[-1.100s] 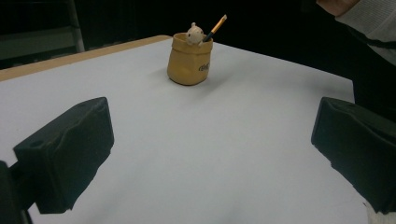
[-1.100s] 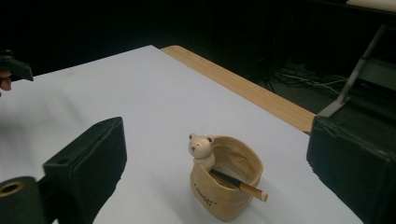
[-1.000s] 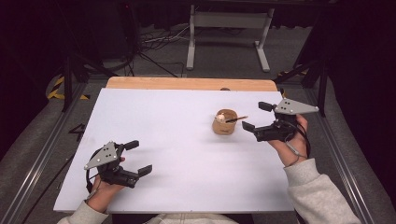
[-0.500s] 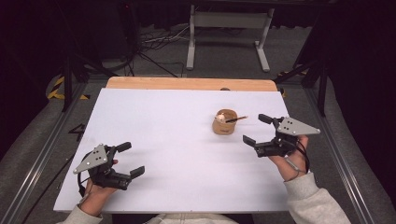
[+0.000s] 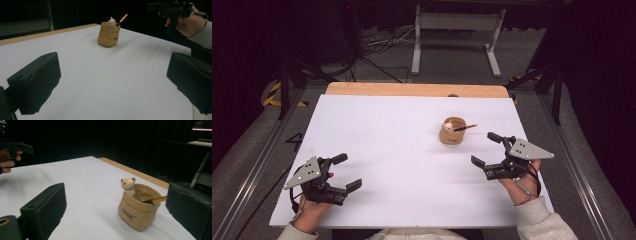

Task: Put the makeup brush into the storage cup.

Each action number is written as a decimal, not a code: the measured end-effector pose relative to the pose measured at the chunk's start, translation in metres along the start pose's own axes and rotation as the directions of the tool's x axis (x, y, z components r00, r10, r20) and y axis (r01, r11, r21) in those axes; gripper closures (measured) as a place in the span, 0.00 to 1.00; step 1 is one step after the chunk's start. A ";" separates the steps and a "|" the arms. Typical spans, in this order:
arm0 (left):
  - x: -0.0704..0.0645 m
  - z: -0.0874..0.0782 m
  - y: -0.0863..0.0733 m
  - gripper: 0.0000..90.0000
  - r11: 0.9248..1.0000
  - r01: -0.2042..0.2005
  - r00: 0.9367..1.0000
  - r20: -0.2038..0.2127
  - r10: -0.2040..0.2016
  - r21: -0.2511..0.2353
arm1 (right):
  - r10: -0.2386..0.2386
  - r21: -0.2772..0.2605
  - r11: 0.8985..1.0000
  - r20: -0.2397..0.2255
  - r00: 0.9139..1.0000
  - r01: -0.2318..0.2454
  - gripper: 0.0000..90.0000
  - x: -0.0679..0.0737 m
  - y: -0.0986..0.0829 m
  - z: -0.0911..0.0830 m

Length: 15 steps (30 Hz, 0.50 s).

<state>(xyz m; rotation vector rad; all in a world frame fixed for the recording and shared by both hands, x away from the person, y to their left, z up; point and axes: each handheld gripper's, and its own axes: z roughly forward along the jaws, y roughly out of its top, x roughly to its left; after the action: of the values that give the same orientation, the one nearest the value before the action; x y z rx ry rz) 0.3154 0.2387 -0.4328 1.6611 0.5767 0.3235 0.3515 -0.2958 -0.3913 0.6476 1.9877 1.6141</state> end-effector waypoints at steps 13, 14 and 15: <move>-0.001 0.002 -0.005 0.00 1.000 -0.013 1.000 -0.025 0.013 0.001 | 0.004 -0.007 1.000 0.013 1.000 -0.004 0.04 0.005 -0.018 -0.002; -0.001 0.002 -0.005 0.00 1.000 -0.013 1.000 -0.025 0.013 0.001 | 0.003 -0.009 1.000 0.014 1.000 -0.002 0.04 0.006 -0.020 -0.002; 0.000 0.002 -0.005 0.00 1.000 -0.018 0.999 -0.028 0.018 0.000 | 0.003 -0.010 1.000 0.015 1.000 -0.003 0.04 0.006 -0.021 -0.002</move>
<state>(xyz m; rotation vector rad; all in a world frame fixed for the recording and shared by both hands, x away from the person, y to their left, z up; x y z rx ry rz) 0.3156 0.2371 -0.4381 1.6643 0.5828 0.3604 0.3442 -0.2973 -0.4120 0.6576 1.9676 1.6157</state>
